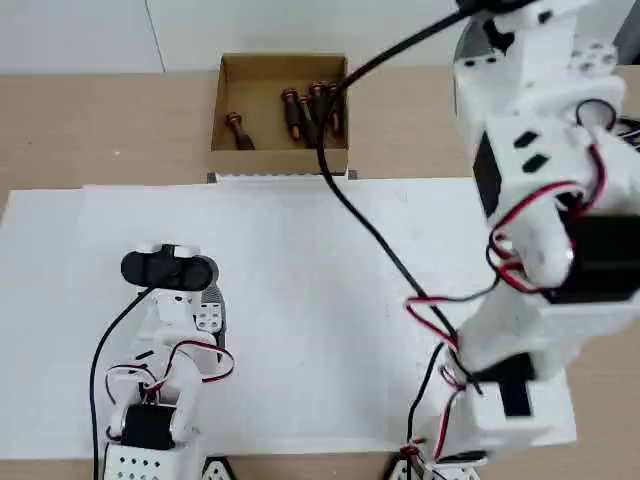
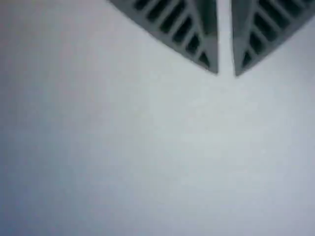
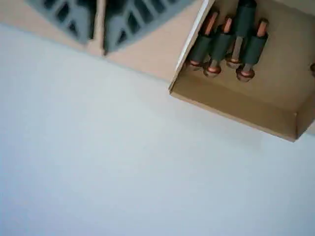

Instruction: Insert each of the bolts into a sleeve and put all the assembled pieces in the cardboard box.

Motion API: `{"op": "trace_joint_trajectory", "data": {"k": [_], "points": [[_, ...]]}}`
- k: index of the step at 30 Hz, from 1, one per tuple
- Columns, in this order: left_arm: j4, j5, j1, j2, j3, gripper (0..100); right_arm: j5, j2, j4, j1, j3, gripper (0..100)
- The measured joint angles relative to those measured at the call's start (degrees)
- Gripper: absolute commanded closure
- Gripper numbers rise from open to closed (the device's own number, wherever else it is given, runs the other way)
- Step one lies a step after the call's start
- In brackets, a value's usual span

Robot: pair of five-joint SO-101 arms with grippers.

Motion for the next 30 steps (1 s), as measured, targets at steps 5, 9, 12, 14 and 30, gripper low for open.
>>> {"op": "trace_joint_trajectory", "data": {"k": [5, 9, 12, 14, 30], "points": [[0.0, 0.0, 0.0, 0.0, 0.0, 99, -0.18, -13.54, 0.0, 0.26, 18.02, 99.6], [0.0, 0.0, 0.0, 0.0, 0.0, 99, -4.22, -23.38, 0.0, 1.76, 33.32, 99.6], [0.0, 0.0, 0.0, 0.0, 0.0, 99, -8.18, -29.8, 0.0, 1.76, 44.31, 99.6], [0.0, 0.0, 0.0, 0.0, 0.0, 99, -10.2, -33.58, 0.0, 1.76, 51.78, 99.6], [0.0, 0.0, 0.0, 0.0, 0.0, 99, -14.33, -72.26, -19.96, 1.76, 117.45, 99.6]]}}
